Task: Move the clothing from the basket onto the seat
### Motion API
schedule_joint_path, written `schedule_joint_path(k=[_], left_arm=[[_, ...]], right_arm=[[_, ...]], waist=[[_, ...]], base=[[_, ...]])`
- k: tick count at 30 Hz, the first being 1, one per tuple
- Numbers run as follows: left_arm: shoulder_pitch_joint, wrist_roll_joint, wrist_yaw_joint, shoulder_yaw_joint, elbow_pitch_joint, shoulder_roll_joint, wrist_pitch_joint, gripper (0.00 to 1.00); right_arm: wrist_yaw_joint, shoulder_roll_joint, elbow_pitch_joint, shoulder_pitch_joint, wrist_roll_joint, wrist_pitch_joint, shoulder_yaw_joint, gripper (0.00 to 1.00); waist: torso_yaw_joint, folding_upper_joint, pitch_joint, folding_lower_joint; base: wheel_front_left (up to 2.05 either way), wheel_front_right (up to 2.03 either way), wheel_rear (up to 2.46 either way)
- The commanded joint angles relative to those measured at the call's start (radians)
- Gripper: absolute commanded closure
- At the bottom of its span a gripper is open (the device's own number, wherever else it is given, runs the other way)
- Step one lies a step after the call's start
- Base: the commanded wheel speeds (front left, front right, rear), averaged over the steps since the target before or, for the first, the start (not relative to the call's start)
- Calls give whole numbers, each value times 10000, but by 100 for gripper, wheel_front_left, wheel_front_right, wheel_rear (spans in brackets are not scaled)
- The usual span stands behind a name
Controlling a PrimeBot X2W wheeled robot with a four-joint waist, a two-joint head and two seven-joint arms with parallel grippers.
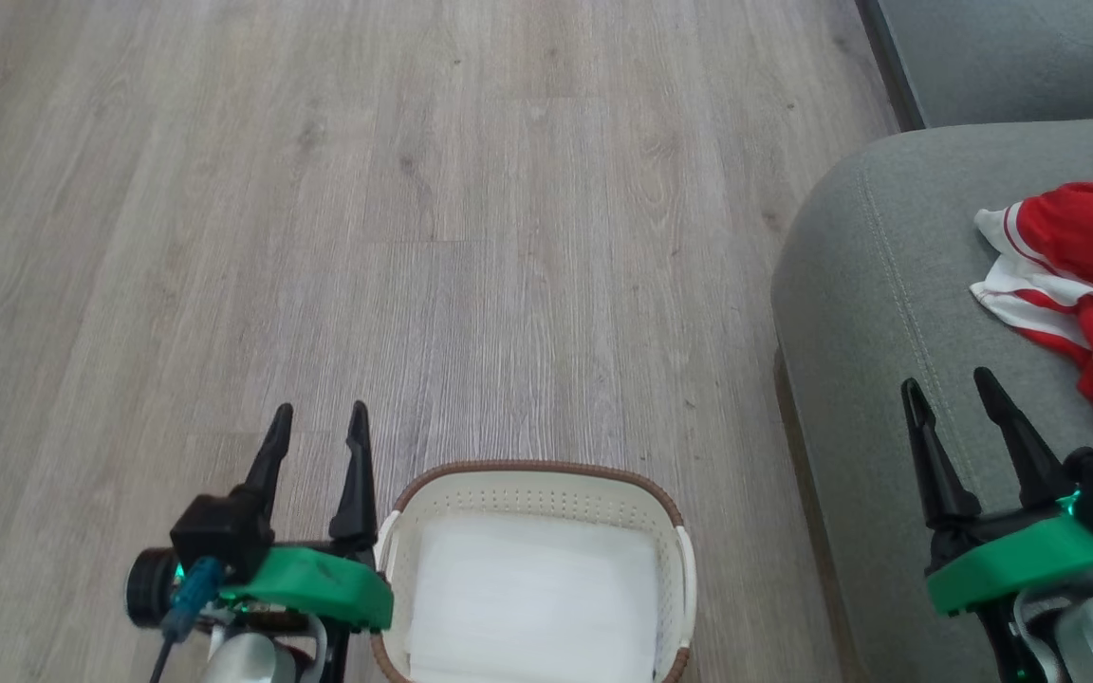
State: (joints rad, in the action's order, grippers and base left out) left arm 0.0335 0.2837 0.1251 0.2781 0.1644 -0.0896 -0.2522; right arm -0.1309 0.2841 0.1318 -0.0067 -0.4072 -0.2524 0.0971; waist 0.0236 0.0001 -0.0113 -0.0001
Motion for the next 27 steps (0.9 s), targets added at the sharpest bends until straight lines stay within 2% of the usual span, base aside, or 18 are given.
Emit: schedule_joint_path(k=[1,16,17,21,27], left_arm=[[229,-125,-70,-417,-285,35,-95,0],[218,-523,-554,-840,-79,331,-95,0],[-34,-433,-551,-421,219,315,0,100],[-291,-410,-546,-322,828,313,49,100],[-250,260,-642,-475,820,306,206,100]], right_arm=[[2,86,-346,-200,42,-93,121,0],[2,46,-289,-296,-72,-93,212,0],[0,-45,11,-8,-18,0,54,100],[-2,-216,577,190,-34,28,178,100],[-2,-302,593,141,-629,181,94,100]], waist=[[1,-1,-1,1],[-63,-1,48,1],[-64,-1,48,1],[-69,-1,50,1],[-77,-1,55,1]], base=[[0,0,0],[0,0,0],[0,0,0],[0,0,0],[0,0,0]])
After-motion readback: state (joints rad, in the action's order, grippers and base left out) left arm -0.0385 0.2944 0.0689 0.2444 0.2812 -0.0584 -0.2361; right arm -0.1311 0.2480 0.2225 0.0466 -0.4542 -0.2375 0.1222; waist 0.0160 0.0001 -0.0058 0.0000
